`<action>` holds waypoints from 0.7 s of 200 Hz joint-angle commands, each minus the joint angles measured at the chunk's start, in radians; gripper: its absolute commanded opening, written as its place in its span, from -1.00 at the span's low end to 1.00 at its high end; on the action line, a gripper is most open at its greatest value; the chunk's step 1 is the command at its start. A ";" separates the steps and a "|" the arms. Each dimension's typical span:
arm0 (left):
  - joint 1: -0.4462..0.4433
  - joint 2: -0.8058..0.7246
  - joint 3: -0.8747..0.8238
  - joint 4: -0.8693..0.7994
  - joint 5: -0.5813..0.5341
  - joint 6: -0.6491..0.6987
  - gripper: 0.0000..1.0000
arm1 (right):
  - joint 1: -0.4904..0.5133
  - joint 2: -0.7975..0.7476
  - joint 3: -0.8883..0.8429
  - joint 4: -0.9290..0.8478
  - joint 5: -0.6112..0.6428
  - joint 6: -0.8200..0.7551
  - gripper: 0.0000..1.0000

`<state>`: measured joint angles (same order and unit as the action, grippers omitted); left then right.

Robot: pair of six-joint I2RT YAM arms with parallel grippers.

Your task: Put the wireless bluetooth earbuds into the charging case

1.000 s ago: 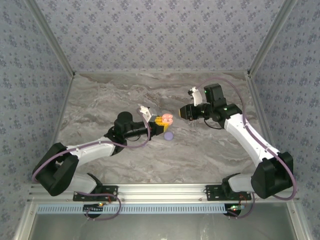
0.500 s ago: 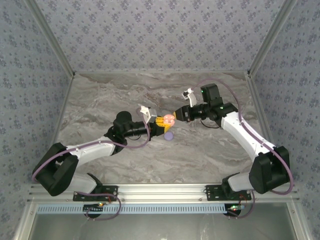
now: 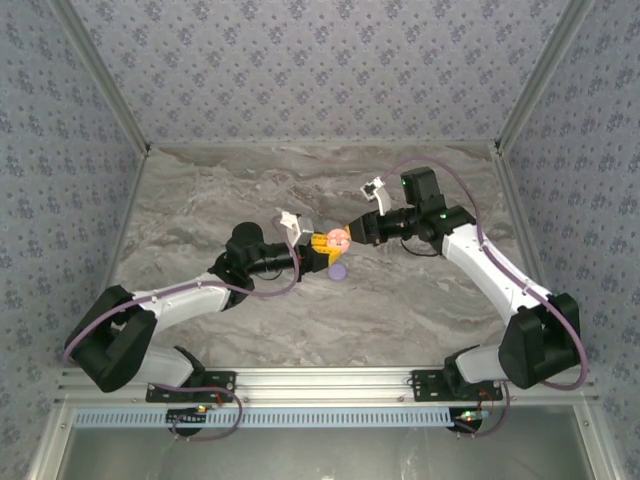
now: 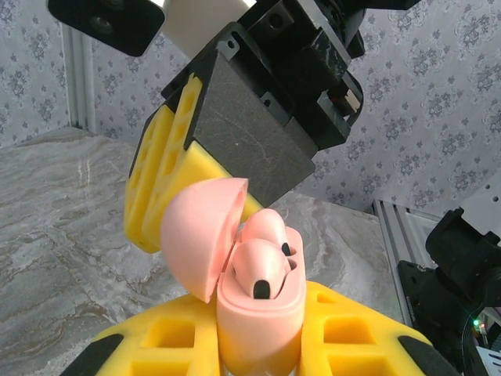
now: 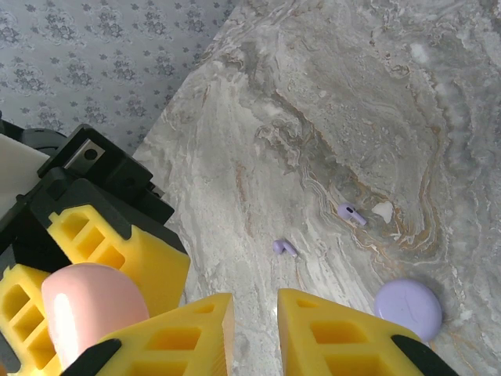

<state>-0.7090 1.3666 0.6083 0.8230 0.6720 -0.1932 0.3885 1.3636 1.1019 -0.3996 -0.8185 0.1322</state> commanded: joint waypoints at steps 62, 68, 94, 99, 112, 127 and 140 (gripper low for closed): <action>-0.004 0.031 0.052 -0.041 -0.107 -0.012 -0.70 | 0.015 -0.043 0.002 -0.025 0.064 -0.022 -0.51; -0.004 0.032 0.057 -0.051 -0.121 -0.014 -0.69 | 0.015 -0.043 0.006 -0.034 0.114 -0.017 -0.52; -0.001 0.042 0.103 -0.153 -0.213 -0.028 -0.69 | 0.013 -0.045 0.015 -0.071 0.339 0.008 -0.52; -0.001 0.049 0.117 -0.188 -0.234 -0.030 -0.68 | 0.012 -0.047 0.014 -0.077 0.373 0.013 -0.52; 0.006 0.068 0.167 -0.290 -0.290 -0.040 -0.69 | 0.007 -0.049 0.008 -0.087 0.467 0.025 -0.50; 0.020 0.106 0.220 -0.376 -0.334 -0.057 -0.69 | -0.002 -0.049 0.001 -0.097 0.527 0.031 -0.50; 0.031 0.145 0.268 -0.448 -0.383 -0.075 -0.69 | -0.010 -0.049 -0.007 -0.108 0.560 0.038 -0.50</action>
<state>-0.7006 1.4582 0.7826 0.5488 0.4145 -0.2283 0.3923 1.3350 1.1019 -0.4561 -0.4179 0.1421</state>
